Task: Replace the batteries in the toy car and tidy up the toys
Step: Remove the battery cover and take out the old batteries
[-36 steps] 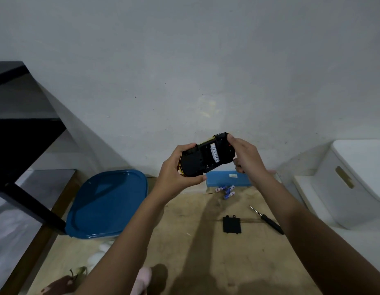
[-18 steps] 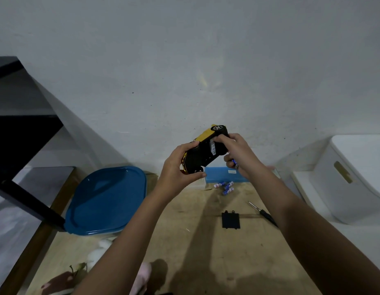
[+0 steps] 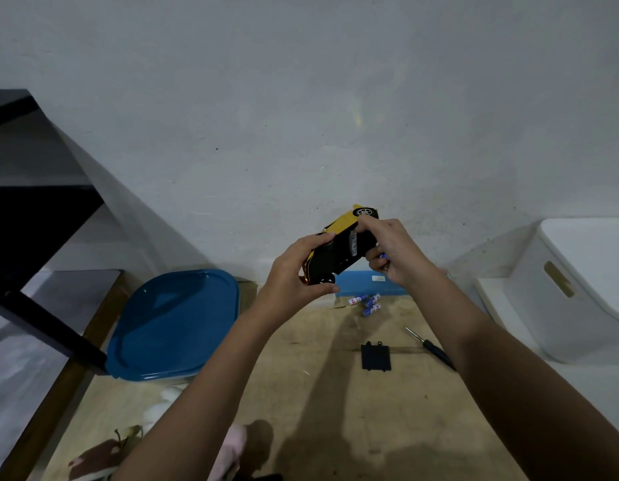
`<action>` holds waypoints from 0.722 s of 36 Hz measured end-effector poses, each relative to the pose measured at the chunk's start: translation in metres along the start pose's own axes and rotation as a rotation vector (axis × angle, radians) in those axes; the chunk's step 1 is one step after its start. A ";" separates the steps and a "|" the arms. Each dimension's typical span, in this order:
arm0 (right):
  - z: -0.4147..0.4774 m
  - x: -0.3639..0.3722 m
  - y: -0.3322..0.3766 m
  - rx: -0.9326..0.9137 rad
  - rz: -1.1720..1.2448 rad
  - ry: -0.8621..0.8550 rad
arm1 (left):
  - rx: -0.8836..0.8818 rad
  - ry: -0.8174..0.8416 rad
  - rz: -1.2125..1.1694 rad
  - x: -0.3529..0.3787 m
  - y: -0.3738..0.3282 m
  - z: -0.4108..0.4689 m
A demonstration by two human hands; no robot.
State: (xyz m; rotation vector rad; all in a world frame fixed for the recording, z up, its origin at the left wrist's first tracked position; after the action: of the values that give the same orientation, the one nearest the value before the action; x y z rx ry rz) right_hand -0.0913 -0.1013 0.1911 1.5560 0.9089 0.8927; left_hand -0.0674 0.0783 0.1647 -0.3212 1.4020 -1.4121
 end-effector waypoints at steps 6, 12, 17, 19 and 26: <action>-0.002 0.000 -0.004 0.039 0.056 -0.005 | -0.017 0.026 -0.002 0.000 0.002 -0.001; -0.002 0.002 -0.004 0.041 0.074 -0.017 | -0.021 0.019 -0.007 -0.001 0.002 -0.001; -0.002 0.004 -0.004 0.031 0.064 -0.020 | -0.037 0.014 0.002 -0.002 0.004 -0.001; -0.002 0.005 -0.003 0.034 0.063 -0.028 | -0.040 0.013 -0.004 -0.003 0.004 0.000; -0.002 0.007 -0.003 0.046 0.072 -0.035 | -0.044 0.010 0.001 -0.004 0.003 0.000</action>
State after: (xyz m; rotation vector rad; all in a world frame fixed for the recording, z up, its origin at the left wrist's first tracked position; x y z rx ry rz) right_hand -0.0904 -0.0940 0.1892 1.6482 0.8587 0.8983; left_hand -0.0648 0.0823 0.1641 -0.3413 1.4428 -1.3854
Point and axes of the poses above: each hand's wrist, its own z-axis towards the middle knuckle, its own x-axis out of the palm, y = z × x, the point moved 1 cm from there along z, towards the middle knuckle, and after that the axes turned 8 degrees about -x, right-handed, at the moved point
